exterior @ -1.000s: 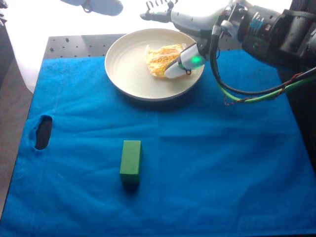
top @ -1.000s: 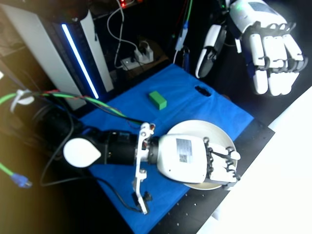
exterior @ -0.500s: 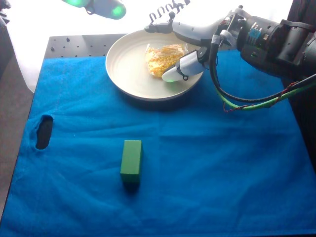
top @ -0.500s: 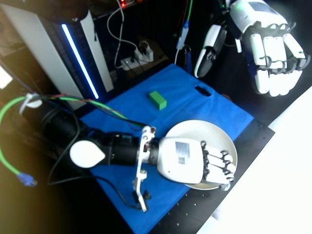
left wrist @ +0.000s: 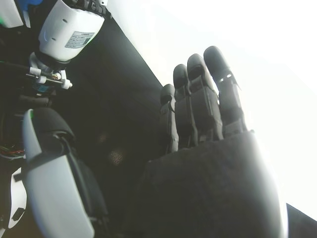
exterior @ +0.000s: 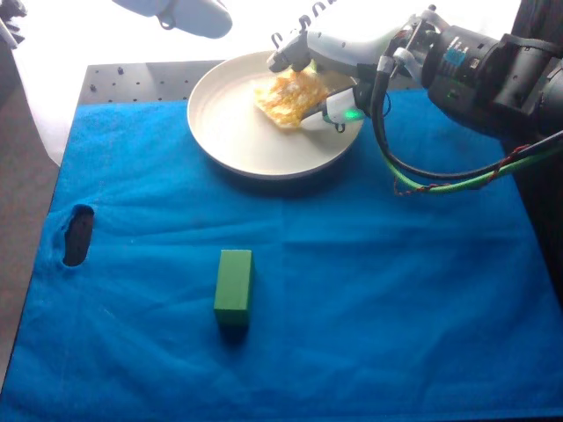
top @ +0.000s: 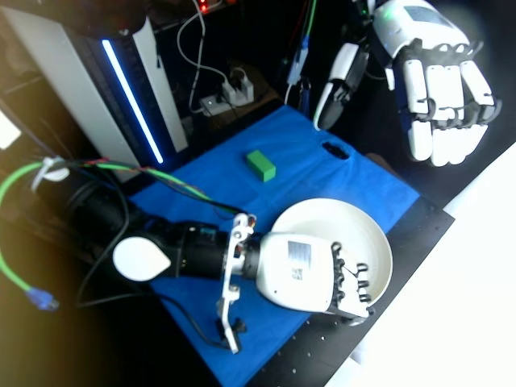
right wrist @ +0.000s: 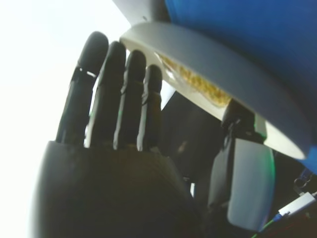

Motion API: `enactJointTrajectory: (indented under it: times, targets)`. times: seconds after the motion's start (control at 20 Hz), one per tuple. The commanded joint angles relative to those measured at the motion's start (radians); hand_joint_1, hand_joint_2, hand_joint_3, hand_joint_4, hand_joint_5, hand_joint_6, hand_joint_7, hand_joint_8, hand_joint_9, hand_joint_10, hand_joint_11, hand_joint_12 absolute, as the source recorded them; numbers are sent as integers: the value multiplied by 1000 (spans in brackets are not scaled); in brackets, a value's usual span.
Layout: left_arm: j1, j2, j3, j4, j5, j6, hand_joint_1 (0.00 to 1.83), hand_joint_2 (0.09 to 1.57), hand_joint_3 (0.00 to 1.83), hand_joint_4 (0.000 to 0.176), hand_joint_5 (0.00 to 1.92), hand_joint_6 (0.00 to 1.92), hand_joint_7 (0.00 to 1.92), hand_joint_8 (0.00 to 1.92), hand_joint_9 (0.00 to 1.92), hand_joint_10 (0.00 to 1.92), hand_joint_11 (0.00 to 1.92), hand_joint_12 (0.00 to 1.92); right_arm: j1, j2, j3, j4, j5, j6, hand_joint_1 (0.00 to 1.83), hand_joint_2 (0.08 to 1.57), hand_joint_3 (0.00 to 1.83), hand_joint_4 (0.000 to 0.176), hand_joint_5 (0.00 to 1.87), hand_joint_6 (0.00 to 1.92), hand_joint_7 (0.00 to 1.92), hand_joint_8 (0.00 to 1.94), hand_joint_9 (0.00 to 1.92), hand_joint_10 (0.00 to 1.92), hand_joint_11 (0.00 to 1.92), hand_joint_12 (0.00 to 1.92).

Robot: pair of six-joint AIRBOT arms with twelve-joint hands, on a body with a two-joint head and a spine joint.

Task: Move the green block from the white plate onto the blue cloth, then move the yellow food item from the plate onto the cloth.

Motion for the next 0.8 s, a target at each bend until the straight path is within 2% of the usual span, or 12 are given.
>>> enactJointTrajectory:
  times: [0.0,0.05,0.1,0.15,0.35,0.4,0.45,0.55,0.6,0.65,0.75]
  targets:
    - [-15,-1,2,-18,-98,0,718,803,0,61,270,3,388,1,399,2,78,1016,-2,0,5,20,58,-9,1149,973,1,0,860,7,1238,35,1214,401,913,1322]
    - [-15,-1,2,-19,-99,0,707,803,0,63,268,2,384,0,397,1,74,1007,-2,0,5,20,58,-9,1258,1018,13,0,1072,556,1210,502,1183,672,911,1486]
    - [-15,-1,2,-19,-99,0,700,808,0,55,263,1,381,0,395,0,92,976,-2,-1,6,20,58,-9,1280,1055,5,0,1093,506,1156,866,1160,885,948,1540]
    - [-14,-1,2,-20,-99,0,702,805,0,51,266,2,387,2,399,2,104,969,-2,-2,5,20,58,-9,1285,1064,0,0,1167,368,1116,999,1133,1025,978,1590]
    - [-5,-2,5,-26,-99,-1,701,806,1,57,267,1,386,1,404,3,123,969,-2,-6,5,26,74,-9,1294,1037,1,0,1223,319,1178,878,1098,1056,998,1560]
    - [-2,-2,6,-27,-98,-1,685,805,0,51,273,3,393,3,418,8,132,970,-2,-6,4,28,84,-9,1294,1035,0,0,1243,289,1174,882,1084,1059,964,1606]
    - [2,-2,8,-31,-97,-1,688,810,0,52,280,1,400,1,430,4,157,939,-2,-2,-4,37,102,-9,1291,1039,1,0,1264,232,1148,933,1021,1148,895,1700]
    - [10,-5,15,-39,-91,0,677,817,2,63,286,1,403,0,431,2,154,922,-1,19,-34,62,147,-9,1283,1041,1,0,1287,212,1122,958,952,1164,828,1747]
    - [12,-7,18,-40,-88,0,695,823,4,59,294,4,394,0,429,1,150,917,0,29,-48,67,163,-9,1287,1052,0,0,1265,217,1102,1013,965,1265,877,1787]
    - [15,-9,23,-43,-82,1,695,823,3,55,299,5,396,2,437,4,168,923,5,47,-74,68,190,-9,1284,1061,0,0,1267,210,1063,1083,930,1293,842,1802]
    - [25,-9,27,-65,-75,14,679,835,0,58,280,0,380,0,415,0,137,965,13,77,-120,69,236,-9,1275,1062,0,0,1299,206,1017,1121,817,1240,694,1783]
